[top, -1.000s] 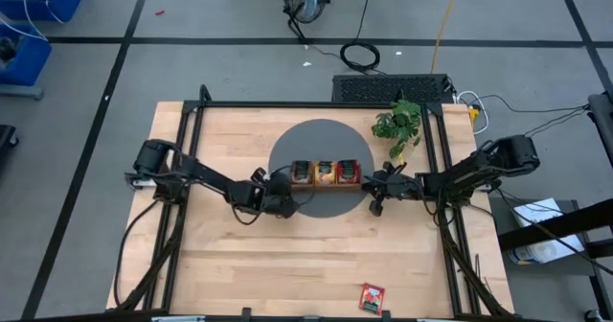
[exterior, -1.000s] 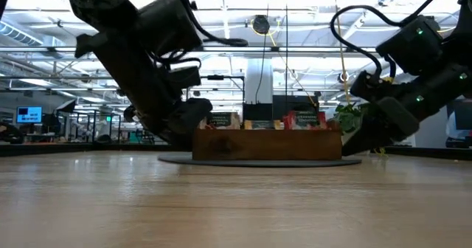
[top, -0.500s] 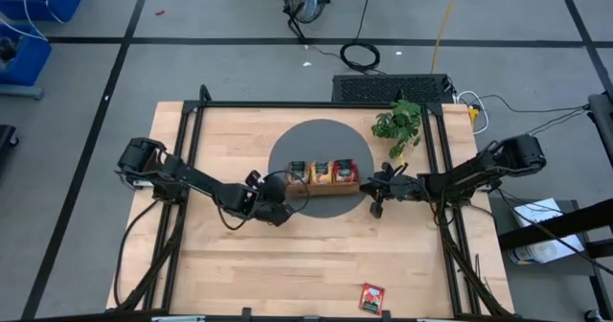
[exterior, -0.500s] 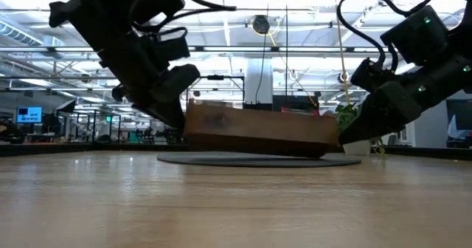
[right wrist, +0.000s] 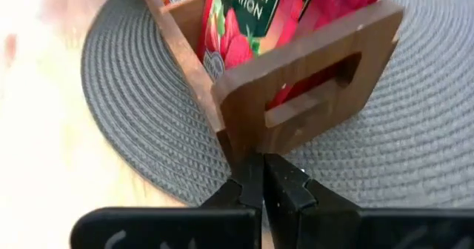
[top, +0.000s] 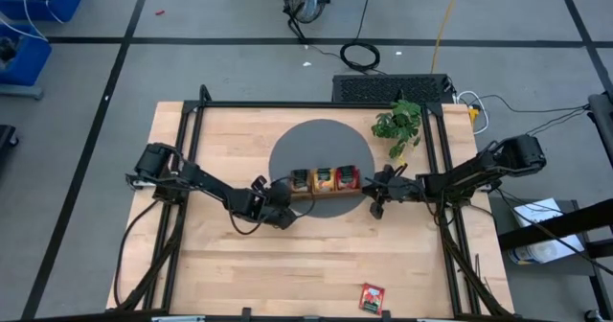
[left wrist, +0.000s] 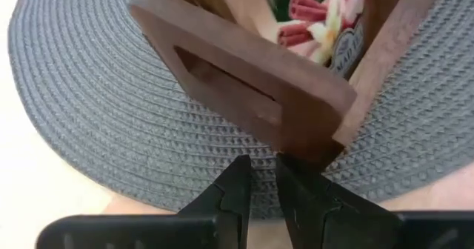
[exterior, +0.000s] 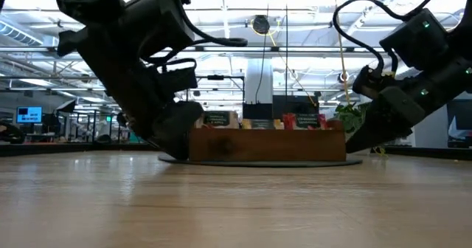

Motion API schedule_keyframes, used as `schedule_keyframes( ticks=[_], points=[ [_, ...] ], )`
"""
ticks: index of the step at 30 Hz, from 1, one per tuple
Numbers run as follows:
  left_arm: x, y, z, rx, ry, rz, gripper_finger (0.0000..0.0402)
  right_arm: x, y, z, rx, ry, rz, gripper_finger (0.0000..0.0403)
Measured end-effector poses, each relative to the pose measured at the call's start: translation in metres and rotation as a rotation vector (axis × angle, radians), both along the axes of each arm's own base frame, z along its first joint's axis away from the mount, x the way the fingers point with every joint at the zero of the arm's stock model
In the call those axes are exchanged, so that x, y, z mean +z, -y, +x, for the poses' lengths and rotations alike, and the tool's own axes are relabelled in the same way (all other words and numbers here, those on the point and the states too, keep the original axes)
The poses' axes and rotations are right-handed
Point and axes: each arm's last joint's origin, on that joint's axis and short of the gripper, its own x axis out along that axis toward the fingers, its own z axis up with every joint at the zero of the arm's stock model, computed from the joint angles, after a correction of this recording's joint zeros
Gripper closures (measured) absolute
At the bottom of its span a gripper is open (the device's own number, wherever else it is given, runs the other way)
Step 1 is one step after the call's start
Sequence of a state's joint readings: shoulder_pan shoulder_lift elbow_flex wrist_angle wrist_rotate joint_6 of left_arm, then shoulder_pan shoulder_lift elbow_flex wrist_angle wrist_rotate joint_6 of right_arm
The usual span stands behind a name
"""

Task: Pick & Place Tea
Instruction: Adjust the wooden organizer on the mat, then put the red tea bag into the right slot of the wooden organizer

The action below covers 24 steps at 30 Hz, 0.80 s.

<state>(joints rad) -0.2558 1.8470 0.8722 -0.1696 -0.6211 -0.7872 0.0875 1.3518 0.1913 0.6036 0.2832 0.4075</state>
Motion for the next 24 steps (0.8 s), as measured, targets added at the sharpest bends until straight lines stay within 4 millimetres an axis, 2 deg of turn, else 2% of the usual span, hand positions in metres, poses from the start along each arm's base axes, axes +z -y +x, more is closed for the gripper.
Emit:
schedule_keyframes(
  ticks=[11,18,24],
  points=[
    [0.0,0.002,-0.006,0.022,-0.036,-0.002,0.0327,-0.006,-0.002,-0.006,-0.104,-0.054,-0.019,0.0403],
    [0.002,0.016,-0.011,-0.006,-0.011,0.15,0.0327,-0.004,-0.009,-0.005,-0.085,-0.028,-0.058,0.0403],
    [0.003,0.019,-0.013,0.029,0.014,0.16,0.0328,-0.004,-0.012,-0.006,-0.068,-0.027,-0.058,0.0403]
  ],
)
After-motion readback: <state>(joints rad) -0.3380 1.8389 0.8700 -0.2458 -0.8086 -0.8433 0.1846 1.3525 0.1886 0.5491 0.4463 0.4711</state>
